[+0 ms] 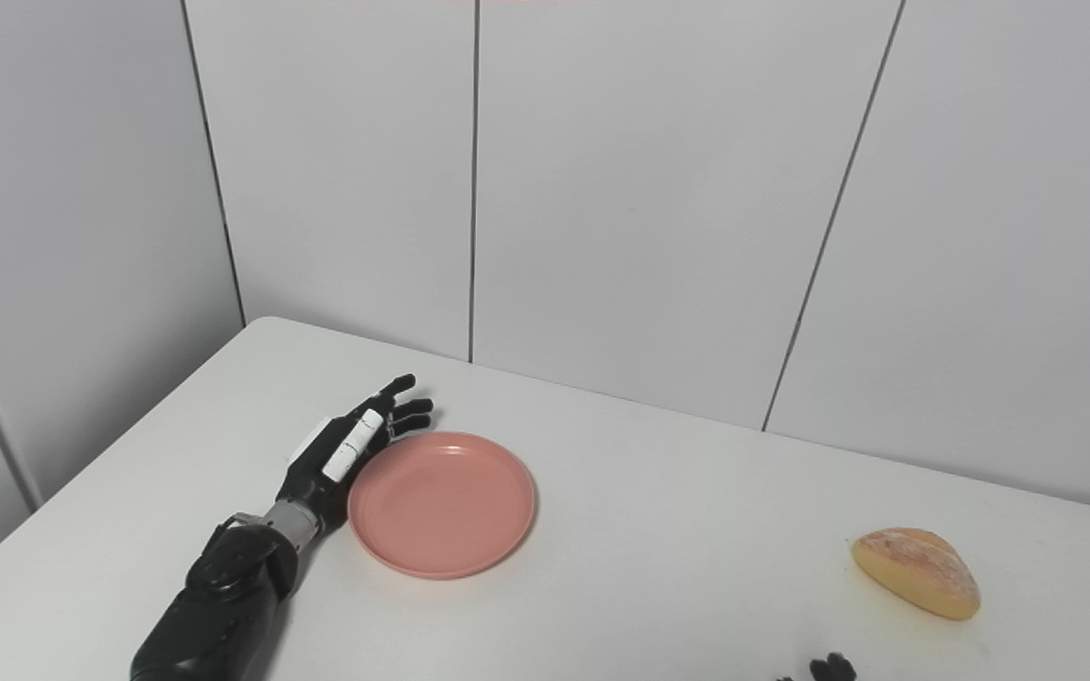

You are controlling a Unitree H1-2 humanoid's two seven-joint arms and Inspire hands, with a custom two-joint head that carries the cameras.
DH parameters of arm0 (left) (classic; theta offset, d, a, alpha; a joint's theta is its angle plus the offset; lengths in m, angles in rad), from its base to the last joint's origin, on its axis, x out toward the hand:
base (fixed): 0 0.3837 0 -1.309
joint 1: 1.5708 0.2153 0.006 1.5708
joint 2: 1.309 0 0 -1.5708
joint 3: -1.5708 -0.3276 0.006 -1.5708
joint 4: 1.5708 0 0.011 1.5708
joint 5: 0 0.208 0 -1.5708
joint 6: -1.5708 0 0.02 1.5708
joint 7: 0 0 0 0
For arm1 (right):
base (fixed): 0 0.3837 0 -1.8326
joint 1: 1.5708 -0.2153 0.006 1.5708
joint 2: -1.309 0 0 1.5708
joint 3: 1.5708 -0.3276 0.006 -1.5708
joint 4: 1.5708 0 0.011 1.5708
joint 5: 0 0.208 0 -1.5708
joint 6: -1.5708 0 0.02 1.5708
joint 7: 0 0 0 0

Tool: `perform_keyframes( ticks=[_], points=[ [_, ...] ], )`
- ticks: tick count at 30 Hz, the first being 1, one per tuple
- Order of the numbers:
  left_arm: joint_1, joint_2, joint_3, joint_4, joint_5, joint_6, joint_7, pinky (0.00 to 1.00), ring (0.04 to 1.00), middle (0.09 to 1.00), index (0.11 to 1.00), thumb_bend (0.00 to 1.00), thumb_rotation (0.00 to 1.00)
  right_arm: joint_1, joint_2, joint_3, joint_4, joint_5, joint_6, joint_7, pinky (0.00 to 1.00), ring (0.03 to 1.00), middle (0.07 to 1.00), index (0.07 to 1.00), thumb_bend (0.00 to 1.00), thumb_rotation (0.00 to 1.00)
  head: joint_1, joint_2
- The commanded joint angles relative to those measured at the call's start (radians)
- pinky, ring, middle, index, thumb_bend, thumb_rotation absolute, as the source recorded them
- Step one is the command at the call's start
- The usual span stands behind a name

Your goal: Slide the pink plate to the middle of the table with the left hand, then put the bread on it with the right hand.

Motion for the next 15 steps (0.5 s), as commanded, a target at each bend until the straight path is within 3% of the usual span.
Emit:
perform_keyframes(
  ticks=[1, 15],
  points=[
    [0.015, -0.019, -0.016, -0.02, 0.014, 0.023, 0.004, 0.8, 0.844, 0.826, 0.891, 0.87, 0.75, 0.005, -0.023, -0.023, 0.019, -0.007, 0.047, -0.02, 0.92, 0.91, 0.981, 0.991, 0.82, 1.0, 0.0, 0.001],
    [0.067, -0.063, -0.044, -0.122, 0.027, 0.062, 0.06, 0.77, 0.821, 0.806, 0.885, 0.9, 0.75, 0.012, -0.011, -0.016, 0.004, -0.016, 0.055, -0.031, 0.89, 0.893, 0.966, 0.973, 0.83, 1.0, -0.04, 0.02]
  ],
)
